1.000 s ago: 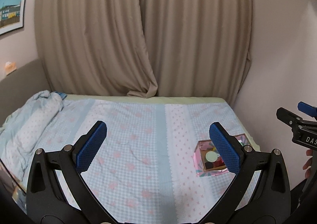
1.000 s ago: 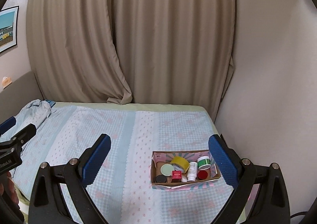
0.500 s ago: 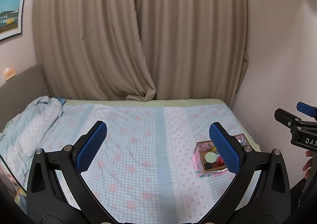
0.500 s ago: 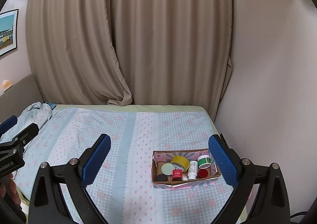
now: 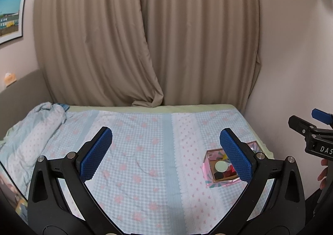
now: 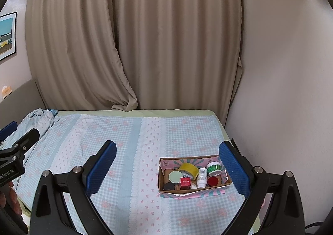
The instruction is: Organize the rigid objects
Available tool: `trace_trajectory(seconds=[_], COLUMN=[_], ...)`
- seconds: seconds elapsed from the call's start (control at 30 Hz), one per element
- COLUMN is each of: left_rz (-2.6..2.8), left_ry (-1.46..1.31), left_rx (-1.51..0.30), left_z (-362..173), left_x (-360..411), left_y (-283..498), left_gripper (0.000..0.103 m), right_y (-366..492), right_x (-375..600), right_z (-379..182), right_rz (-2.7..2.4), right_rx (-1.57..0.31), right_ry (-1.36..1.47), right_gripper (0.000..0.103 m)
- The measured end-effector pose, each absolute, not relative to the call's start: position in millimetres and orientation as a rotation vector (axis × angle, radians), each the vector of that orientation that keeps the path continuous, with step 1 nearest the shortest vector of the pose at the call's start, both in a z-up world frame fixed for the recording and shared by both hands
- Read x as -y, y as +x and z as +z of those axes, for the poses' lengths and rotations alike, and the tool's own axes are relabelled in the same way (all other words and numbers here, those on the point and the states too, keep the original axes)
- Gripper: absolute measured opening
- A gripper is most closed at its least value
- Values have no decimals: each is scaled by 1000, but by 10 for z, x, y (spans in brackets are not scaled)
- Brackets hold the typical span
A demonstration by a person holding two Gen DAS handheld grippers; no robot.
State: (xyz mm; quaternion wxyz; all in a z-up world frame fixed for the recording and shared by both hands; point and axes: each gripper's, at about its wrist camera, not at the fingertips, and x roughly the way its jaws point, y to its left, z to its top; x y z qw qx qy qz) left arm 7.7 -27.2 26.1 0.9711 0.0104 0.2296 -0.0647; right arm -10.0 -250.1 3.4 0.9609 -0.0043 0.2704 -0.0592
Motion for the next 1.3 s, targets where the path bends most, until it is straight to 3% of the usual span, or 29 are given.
trace_trajectory(seconds=[1.3], left_rz=[-104], left_ry=[40], left_rx=[-404], left_z=[231], left_x=[207], left_y=[364], left_gripper=[103], right_y=[-19], right_x=[2413], right_z=[67], right_rz=[-141], right_rx=[-547], right_ry=[-2], right_gripper=[98])
